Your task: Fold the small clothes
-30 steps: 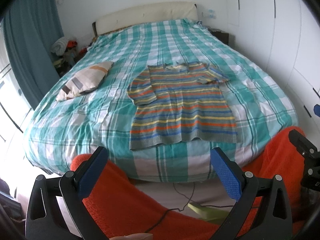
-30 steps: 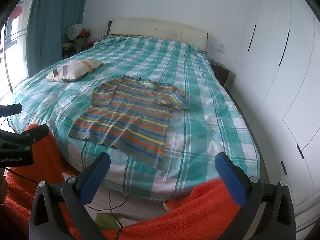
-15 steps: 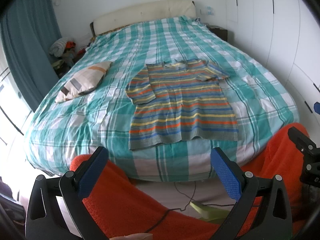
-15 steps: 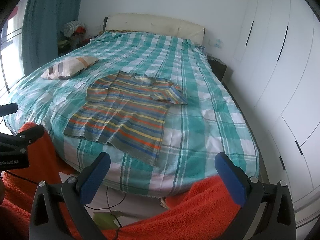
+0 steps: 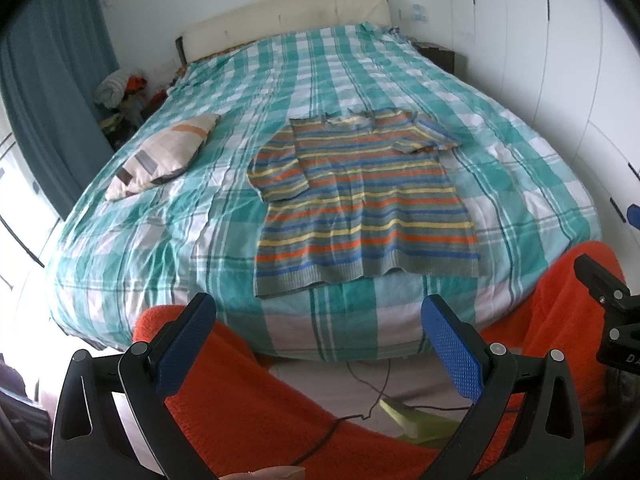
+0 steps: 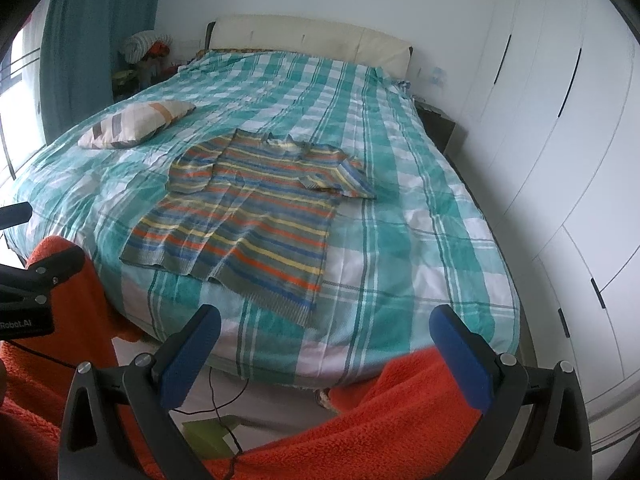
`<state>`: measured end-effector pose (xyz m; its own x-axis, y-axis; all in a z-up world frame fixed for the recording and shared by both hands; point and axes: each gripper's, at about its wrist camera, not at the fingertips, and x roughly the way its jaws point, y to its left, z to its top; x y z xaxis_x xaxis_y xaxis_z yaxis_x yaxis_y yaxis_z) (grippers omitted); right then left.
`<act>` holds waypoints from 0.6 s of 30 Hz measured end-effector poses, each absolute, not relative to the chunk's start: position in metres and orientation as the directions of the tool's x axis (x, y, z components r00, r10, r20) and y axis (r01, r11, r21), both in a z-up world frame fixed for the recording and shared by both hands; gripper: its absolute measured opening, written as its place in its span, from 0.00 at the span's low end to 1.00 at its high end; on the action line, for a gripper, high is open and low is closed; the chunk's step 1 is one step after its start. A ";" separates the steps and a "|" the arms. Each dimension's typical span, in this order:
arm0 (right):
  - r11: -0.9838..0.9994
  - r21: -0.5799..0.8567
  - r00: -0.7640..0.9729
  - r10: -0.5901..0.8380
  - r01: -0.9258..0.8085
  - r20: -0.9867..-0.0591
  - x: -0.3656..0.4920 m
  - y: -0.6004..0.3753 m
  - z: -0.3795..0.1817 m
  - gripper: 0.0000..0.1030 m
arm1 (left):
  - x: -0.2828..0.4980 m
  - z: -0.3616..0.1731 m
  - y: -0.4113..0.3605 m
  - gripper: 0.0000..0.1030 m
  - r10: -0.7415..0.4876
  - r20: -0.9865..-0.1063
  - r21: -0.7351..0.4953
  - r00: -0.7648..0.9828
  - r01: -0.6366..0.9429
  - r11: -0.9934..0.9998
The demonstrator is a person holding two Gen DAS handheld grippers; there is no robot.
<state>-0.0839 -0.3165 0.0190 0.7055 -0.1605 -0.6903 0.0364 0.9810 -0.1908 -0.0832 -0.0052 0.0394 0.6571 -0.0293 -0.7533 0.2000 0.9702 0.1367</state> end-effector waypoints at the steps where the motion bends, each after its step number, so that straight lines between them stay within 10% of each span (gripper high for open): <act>1: 0.981 -0.191 0.703 -0.161 0.036 -0.693 -0.083 -0.316 0.018 1.00 | -0.081 0.038 -0.005 0.99 -0.028 -0.756 0.138 0.654 0.201 0.970; 18: 0.979 -0.201 0.650 -0.173 0.032 -0.740 -0.055 -0.319 0.002 1.00 | -0.054 0.028 -0.016 0.99 -0.019 -0.798 0.147 0.603 0.224 0.963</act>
<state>-0.0551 -0.3190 0.0019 0.6496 -0.1732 -0.7403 0.0324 0.9791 -0.2006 -0.0536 -0.0160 0.0283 0.6027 -0.0189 -0.7977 0.2242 0.9635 0.1465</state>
